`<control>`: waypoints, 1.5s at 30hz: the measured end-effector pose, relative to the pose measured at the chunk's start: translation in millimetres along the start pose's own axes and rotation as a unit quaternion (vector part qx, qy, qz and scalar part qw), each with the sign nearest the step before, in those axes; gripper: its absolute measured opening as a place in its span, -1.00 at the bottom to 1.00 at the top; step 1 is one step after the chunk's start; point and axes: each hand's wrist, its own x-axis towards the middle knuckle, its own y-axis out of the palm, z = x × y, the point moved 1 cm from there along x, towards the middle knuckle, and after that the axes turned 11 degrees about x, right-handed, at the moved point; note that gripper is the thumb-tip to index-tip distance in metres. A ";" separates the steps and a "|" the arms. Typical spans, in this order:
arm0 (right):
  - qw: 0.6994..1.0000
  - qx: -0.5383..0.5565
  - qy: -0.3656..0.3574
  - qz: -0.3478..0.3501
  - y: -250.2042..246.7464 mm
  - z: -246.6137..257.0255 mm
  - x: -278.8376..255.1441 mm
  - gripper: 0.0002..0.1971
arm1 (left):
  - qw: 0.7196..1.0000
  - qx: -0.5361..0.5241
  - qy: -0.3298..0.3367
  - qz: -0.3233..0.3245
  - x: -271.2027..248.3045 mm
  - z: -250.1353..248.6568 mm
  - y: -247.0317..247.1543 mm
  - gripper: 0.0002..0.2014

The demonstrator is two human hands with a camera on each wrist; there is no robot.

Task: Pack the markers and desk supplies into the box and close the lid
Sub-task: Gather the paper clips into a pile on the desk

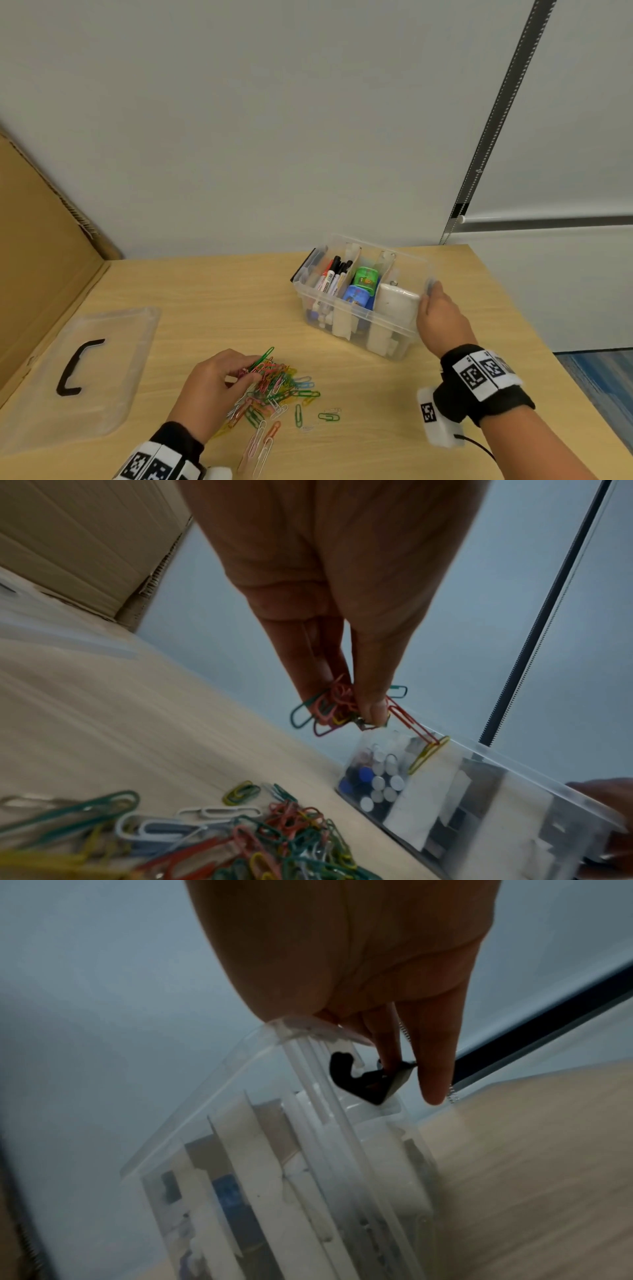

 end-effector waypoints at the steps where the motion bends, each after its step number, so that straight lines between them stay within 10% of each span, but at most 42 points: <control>1: 1.000 -0.005 -0.008 0.003 4.3 3.3 0.9 -0.55 | 1.000 0.000 0.002 0.002 1.1 -3.6 0.8 -0.74; 14: 0.997 -0.030 -0.066 0.034 45.1 39.1 -1.8 -0.51 | 0.994 -0.050 0.078 -0.050 59.9 -109.1 -14.2 -0.72; 23: 0.996 -0.014 -0.083 0.031 46.8 36.2 -2.6 -0.49 | 0.946 0.294 0.063 0.124 123.9 -174.9 36.8 -0.81; 31: 0.996 -0.018 -0.079 0.045 44.0 37.0 -3.1 -0.47 | 0.922 0.291 0.037 0.251 140.8 -193.7 43.6 -0.78; 37: 0.996 -0.019 -0.081 0.043 47.2 34.0 -2.5 -0.47 | 0.991 0.092 0.060 0.078 106.0 -169.8 -7.2 -0.74; 45: 0.996 0.002 -0.074 0.046 45.7 29.7 -2.0 -0.50 | 0.996 0.091 0.007 -0.020 35.2 -67.4 -34.1 -0.78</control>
